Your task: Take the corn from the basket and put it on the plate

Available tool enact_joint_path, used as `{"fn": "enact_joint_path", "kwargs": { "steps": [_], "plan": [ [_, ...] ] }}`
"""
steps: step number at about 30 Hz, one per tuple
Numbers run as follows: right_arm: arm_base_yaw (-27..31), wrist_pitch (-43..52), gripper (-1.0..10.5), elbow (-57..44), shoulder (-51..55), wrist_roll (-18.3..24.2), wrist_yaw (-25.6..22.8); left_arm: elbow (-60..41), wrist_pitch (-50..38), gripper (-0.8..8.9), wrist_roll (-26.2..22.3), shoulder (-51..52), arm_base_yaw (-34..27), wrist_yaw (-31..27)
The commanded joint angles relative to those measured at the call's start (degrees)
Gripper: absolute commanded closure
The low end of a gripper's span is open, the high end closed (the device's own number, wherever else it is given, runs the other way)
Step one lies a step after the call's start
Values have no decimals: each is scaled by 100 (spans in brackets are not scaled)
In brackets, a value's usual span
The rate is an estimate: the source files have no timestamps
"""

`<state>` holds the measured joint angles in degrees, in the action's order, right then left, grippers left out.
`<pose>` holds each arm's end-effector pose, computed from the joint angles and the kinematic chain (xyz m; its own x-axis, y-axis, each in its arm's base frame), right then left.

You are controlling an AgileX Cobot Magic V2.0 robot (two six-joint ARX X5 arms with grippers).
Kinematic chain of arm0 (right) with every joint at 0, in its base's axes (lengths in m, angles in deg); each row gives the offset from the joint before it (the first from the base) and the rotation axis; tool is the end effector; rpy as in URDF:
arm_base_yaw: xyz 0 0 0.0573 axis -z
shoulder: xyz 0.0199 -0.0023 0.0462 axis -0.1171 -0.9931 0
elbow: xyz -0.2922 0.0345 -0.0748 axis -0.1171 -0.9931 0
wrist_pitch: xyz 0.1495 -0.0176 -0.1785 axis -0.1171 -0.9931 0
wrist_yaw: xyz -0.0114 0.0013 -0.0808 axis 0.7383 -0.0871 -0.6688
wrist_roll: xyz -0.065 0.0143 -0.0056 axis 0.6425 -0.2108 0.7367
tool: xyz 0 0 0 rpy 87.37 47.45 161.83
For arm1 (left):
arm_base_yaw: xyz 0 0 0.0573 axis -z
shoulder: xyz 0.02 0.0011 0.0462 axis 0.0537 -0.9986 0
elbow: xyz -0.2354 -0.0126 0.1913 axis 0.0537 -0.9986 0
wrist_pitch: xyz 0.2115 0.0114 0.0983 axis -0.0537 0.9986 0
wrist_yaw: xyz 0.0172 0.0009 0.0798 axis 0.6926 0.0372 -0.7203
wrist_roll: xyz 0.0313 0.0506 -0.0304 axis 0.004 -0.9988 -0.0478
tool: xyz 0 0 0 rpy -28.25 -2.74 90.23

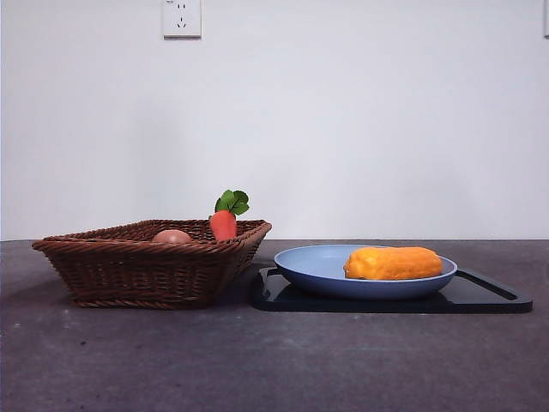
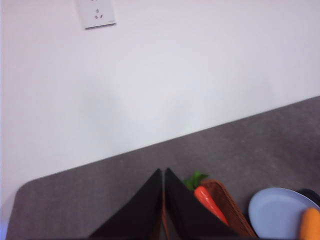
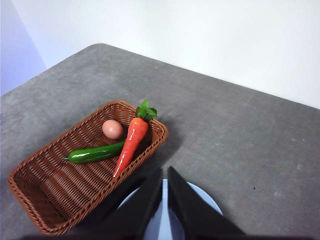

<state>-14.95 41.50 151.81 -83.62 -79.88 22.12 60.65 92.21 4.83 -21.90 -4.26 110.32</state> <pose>0.2307 0.0580 0.4193 0.7233 0.6071 -0.3289 -0.6060 0.7865 0.1193 0.0890 -0.0088 0.5596 0.9441 -0.2929 -0.1510 0.3113 0.9430 0.1173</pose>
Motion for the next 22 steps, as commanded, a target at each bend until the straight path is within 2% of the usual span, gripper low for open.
{"fn": "enact_joint_path", "kwargs": {
  "steps": [1,12,17,22],
  "plan": [
    [-13,68,944,50,-57,26,11,-1121,-737,806,192,514,-96,11],
    [-13,70,944,50,-57,26,11,-5510,-3499,806,876,2850,-184,-79],
    [-13,70,944,50,-57,26,11,-6985,-4133,806,1156,3711,-184,-713],
    [-13,70,944,50,-57,26,11,-8089,-4207,806,1169,4472,-184,-1174]
  ]
}}
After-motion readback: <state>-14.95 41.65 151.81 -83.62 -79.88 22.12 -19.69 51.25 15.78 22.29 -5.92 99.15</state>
